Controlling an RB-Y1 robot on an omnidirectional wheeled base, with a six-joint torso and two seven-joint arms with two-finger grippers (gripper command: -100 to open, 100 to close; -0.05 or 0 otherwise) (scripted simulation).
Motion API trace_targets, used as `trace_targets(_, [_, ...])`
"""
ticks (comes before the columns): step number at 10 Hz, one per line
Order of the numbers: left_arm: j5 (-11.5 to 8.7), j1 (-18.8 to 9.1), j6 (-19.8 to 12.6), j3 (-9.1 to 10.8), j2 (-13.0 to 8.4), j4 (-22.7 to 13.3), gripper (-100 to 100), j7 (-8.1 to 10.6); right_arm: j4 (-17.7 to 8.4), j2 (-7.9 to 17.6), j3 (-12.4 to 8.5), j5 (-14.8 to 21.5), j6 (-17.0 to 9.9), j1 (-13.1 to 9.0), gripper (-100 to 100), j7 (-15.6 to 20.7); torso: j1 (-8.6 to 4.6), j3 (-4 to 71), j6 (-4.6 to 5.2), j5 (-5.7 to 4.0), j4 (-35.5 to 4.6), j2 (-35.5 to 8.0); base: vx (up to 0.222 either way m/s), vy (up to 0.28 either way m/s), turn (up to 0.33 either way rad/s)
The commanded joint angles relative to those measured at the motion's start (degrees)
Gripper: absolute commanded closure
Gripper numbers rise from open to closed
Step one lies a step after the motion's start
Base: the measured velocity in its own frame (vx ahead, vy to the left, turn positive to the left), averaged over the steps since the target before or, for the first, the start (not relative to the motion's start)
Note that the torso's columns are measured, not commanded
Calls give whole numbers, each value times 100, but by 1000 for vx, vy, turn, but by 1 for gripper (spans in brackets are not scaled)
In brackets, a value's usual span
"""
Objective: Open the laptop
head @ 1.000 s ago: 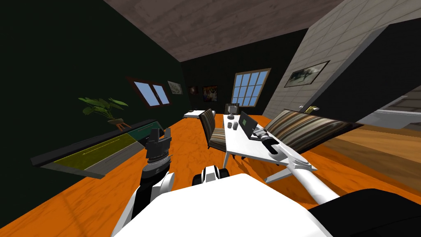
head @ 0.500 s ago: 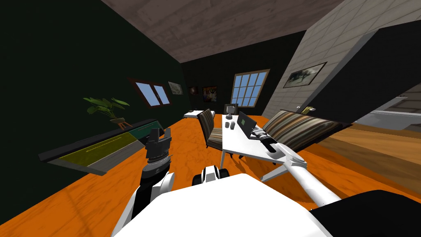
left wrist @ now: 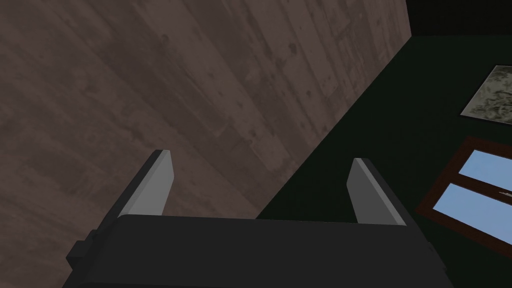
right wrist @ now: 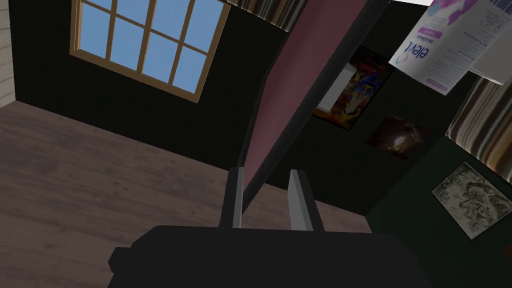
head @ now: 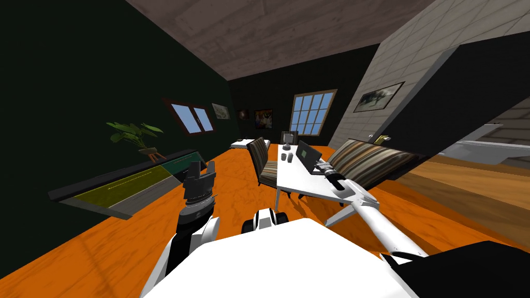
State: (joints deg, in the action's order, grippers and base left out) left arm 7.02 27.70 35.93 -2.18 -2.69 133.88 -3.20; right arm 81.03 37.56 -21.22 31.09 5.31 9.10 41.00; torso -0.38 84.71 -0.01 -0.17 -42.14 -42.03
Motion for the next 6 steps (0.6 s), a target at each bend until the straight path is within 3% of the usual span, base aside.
trace_targets(1, [0,0,0,0,0,0,0,0,-196,-269,1,-232,154,-123,100,-270,-28,3,4,-14,5,5,-47,-124,1])
trace_targets(2, [0,0,0,0,0,0,0,0,-339,-424,4,-367,250,-226,100,-414,-31,4,11,-20,10,8,-57,-151,-1])
trace_targets(6, [0,0,0,0,0,0,0,0,-553,-657,7,-569,394,-380,100,-630,-41,17,15,-42,34,32,-22,-82,-22])
